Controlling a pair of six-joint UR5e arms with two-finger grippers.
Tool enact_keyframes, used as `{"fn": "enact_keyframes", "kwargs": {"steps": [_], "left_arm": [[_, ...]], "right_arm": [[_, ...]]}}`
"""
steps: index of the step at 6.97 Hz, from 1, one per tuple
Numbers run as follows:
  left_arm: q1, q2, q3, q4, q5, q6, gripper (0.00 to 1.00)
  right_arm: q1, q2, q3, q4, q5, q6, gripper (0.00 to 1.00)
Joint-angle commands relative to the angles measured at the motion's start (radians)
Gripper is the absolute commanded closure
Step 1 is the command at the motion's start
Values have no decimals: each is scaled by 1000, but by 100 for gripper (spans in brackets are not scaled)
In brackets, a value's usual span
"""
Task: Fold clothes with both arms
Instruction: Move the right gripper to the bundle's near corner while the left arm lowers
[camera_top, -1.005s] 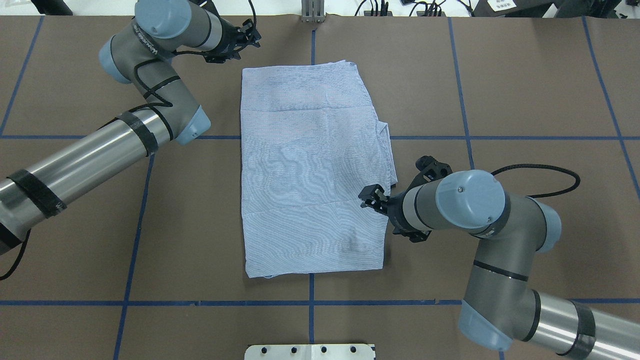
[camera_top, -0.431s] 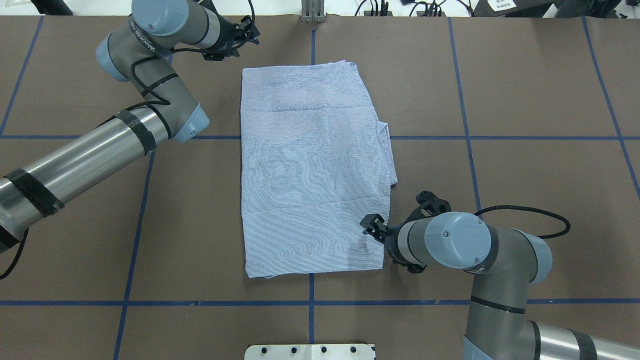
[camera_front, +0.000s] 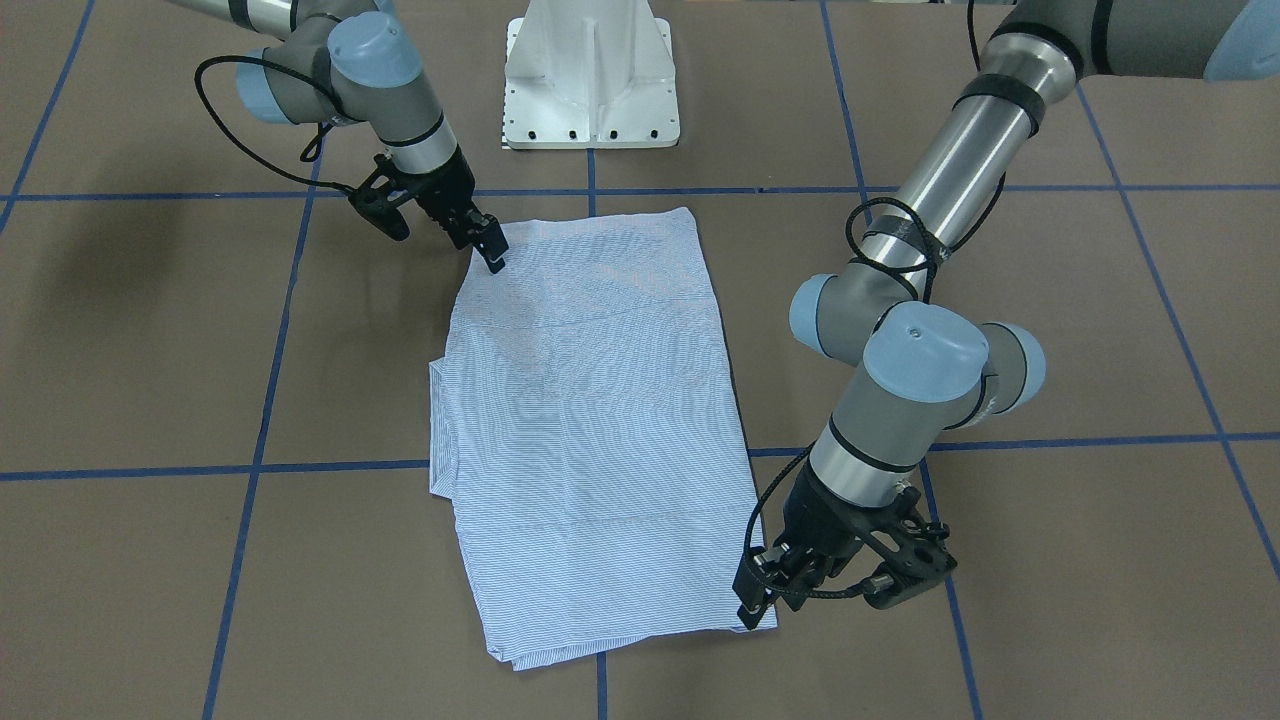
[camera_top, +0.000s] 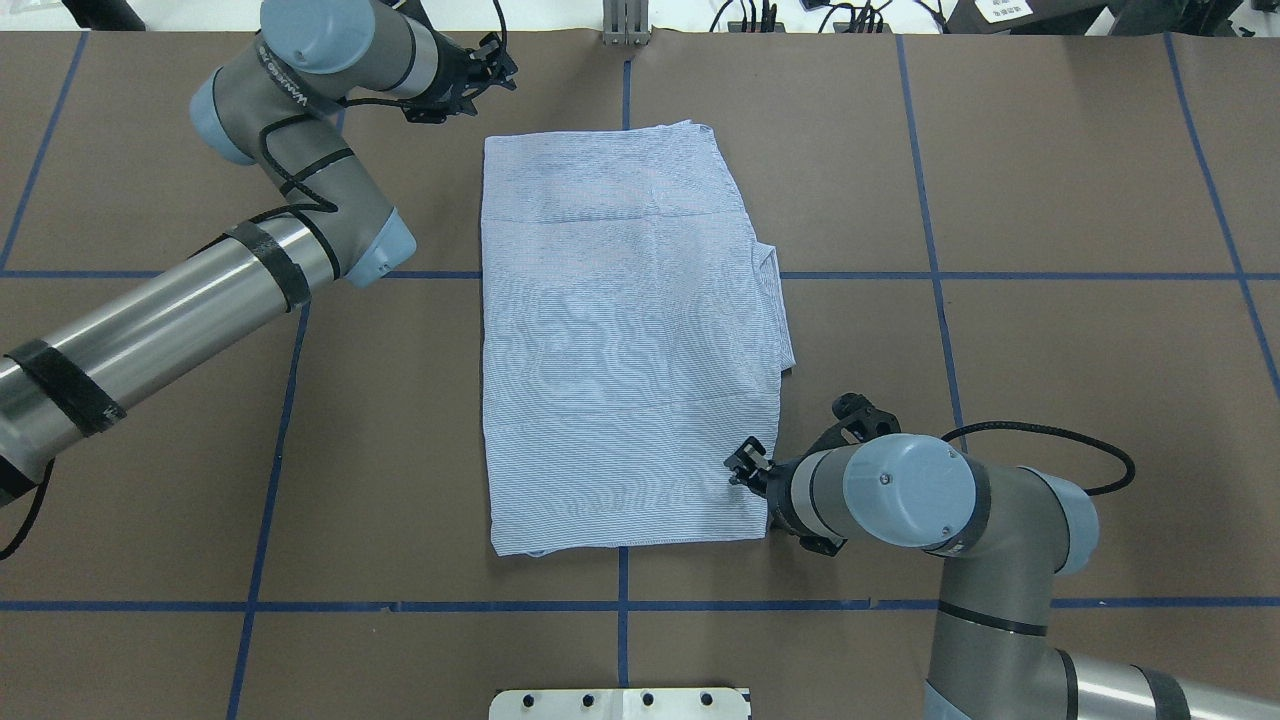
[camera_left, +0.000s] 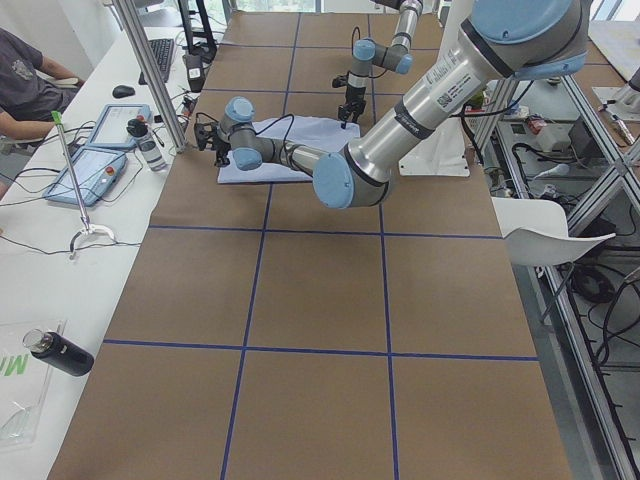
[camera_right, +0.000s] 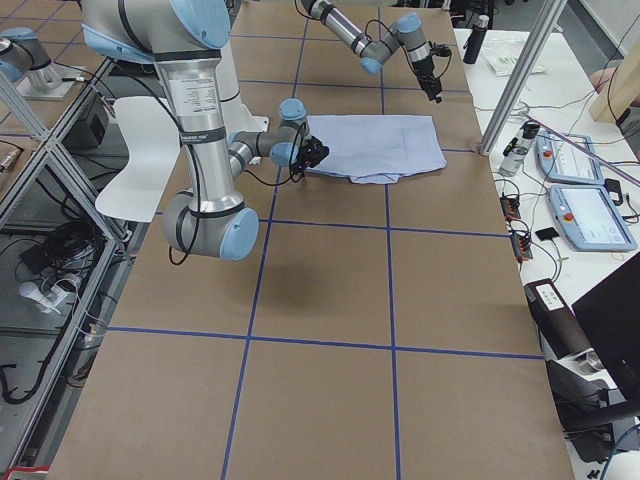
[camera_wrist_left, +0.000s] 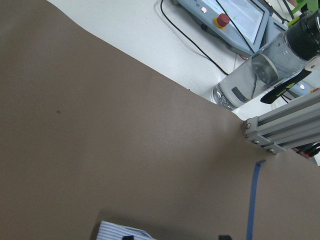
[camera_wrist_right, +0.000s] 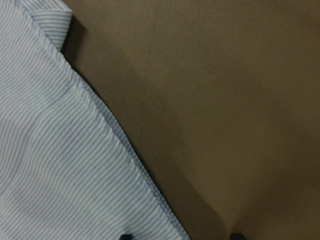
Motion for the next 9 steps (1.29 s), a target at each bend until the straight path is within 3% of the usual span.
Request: {"fn": "enact_keyframes", "kwargs": {"steps": [1,7,9], "left_arm": [[0,11,-9,0,0,-1,35],[0,56,-92,2,0,-29,35],[2,149,-239,14,-5,-55,36]], "right_arm": [[-2,16,10,-41,4,1,100],[28,34,34,-80,-5,4,100],[30,34,83,-142,-4,4,100]]}}
